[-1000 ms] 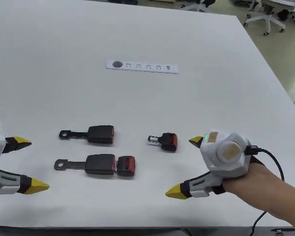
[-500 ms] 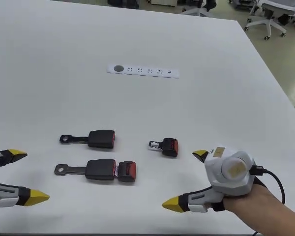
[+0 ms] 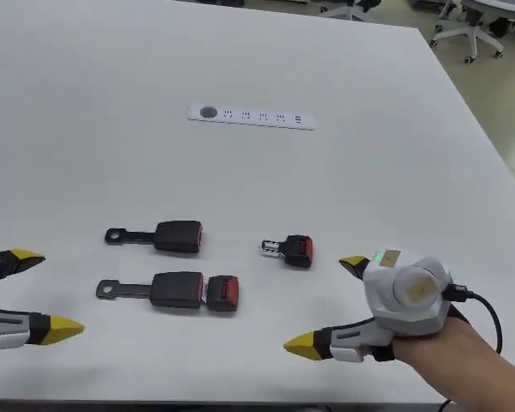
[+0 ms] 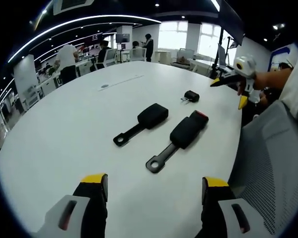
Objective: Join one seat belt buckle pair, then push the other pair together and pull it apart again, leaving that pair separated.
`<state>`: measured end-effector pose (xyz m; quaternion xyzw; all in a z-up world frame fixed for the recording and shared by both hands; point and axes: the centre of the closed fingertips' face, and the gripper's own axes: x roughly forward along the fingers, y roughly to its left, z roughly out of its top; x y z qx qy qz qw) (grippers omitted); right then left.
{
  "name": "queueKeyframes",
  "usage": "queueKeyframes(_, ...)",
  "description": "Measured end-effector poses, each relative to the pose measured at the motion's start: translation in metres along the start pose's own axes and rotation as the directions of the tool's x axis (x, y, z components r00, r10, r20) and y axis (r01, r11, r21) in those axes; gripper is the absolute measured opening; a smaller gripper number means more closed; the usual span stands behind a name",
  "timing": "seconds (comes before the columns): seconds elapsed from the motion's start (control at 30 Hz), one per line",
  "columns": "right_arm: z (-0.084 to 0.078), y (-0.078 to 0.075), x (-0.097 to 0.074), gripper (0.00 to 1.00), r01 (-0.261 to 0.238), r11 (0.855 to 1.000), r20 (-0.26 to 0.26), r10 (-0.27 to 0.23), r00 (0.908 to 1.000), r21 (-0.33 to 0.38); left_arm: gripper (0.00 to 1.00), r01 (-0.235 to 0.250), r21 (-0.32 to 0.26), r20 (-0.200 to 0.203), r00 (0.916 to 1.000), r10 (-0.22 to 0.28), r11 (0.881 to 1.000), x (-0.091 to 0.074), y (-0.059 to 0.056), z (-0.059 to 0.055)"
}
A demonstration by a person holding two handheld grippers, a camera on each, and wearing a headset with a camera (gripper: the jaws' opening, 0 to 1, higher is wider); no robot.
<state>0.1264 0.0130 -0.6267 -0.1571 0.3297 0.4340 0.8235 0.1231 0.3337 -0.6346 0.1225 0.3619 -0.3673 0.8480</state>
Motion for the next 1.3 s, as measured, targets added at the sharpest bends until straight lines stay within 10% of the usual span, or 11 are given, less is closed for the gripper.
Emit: queueKeyframes(1.3,0.0,-0.009,-0.013,0.99,0.049,0.998,0.03,-0.05,0.9983,0.041,1.0,-0.004,-0.089,0.056,0.9984,0.009,0.996,-0.007,-0.007,0.001)
